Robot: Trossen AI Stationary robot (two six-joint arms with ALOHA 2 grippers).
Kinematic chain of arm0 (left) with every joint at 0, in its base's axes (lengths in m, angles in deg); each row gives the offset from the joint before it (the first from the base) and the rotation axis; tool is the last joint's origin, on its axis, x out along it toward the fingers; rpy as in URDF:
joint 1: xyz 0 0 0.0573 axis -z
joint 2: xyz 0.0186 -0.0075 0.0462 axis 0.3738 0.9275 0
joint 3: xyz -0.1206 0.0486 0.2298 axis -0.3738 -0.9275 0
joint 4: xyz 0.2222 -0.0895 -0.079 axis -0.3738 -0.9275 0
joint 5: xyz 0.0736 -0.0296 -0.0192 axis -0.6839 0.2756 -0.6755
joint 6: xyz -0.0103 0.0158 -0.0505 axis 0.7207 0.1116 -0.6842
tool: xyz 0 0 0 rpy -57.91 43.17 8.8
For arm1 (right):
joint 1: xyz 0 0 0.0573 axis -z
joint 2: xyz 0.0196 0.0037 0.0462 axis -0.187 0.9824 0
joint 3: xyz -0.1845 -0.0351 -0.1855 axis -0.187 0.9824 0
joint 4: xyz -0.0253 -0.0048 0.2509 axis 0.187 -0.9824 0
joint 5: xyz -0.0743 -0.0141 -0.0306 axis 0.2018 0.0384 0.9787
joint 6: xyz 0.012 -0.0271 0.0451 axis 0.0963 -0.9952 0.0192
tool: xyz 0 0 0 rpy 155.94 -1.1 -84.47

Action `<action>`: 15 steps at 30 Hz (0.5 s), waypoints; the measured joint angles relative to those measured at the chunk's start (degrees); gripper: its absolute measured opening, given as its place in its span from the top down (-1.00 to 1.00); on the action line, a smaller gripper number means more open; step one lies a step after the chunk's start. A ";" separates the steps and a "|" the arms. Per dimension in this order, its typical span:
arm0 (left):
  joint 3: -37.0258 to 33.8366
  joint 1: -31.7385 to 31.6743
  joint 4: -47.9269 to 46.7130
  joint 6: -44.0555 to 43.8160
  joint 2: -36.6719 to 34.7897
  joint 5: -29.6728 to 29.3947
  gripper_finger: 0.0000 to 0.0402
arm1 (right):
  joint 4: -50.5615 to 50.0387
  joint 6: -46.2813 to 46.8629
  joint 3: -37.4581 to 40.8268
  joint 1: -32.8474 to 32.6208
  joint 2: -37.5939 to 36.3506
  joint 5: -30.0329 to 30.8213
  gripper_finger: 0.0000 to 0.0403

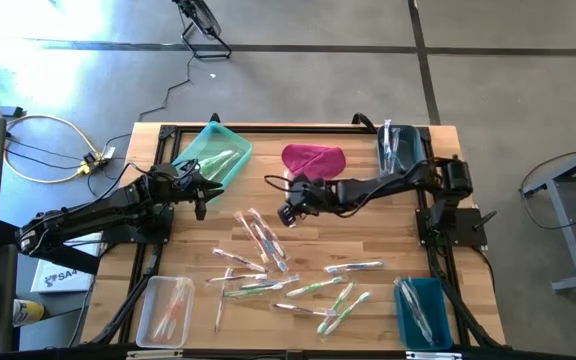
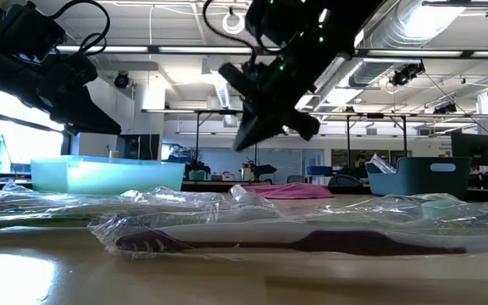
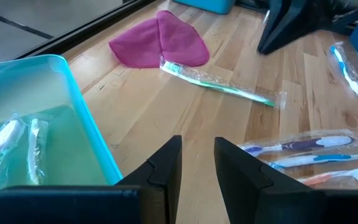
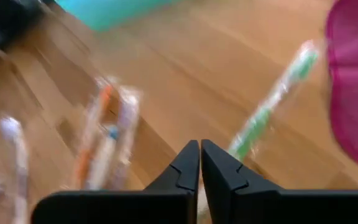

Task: Pick & Place Toothbrushes
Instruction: Put the green toothbrush to the green bin

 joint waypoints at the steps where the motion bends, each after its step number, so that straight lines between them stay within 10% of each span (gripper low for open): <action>1: 0.00 0.01 0.00 0.00 0.01 0.00 0.54 | -0.50 0.02 0.00 0.15 0.61 -0.50 0.91; 15: 0.02 0.00 -0.04 0.02 0.01 -2.41 0.54 | -0.97 4.67 -0.03 1.15 5.67 0.92 0.20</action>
